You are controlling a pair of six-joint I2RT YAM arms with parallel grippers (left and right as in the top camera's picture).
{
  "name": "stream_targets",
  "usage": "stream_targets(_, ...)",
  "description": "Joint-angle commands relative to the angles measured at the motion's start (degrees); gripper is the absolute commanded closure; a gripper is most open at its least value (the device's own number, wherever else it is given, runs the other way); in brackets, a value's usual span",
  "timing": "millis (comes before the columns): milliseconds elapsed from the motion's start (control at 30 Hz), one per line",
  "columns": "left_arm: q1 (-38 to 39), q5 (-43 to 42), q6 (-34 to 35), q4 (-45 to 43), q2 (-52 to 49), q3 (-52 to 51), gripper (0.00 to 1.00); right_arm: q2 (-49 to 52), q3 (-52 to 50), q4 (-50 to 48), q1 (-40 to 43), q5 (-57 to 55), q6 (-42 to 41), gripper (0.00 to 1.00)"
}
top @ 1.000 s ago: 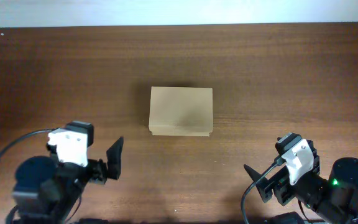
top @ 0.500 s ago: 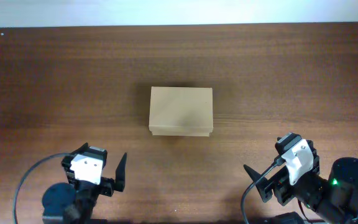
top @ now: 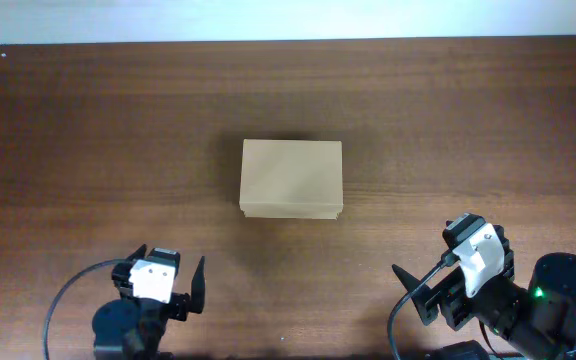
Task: Pack container
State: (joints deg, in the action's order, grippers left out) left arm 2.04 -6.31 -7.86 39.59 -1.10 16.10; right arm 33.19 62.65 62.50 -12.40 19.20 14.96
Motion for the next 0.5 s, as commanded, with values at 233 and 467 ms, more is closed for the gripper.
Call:
stream_targets(233,-0.42,7.54,4.42,-0.42,0.83,-4.31,0.00,0.02,-0.31,-0.15,0.44,0.74,-0.63,0.01)
stream_targets(467,-0.39,11.04,4.35,-0.39,0.83,-4.92,0.00,0.00,-0.31,-0.15,0.44,0.74,-0.63,0.01)
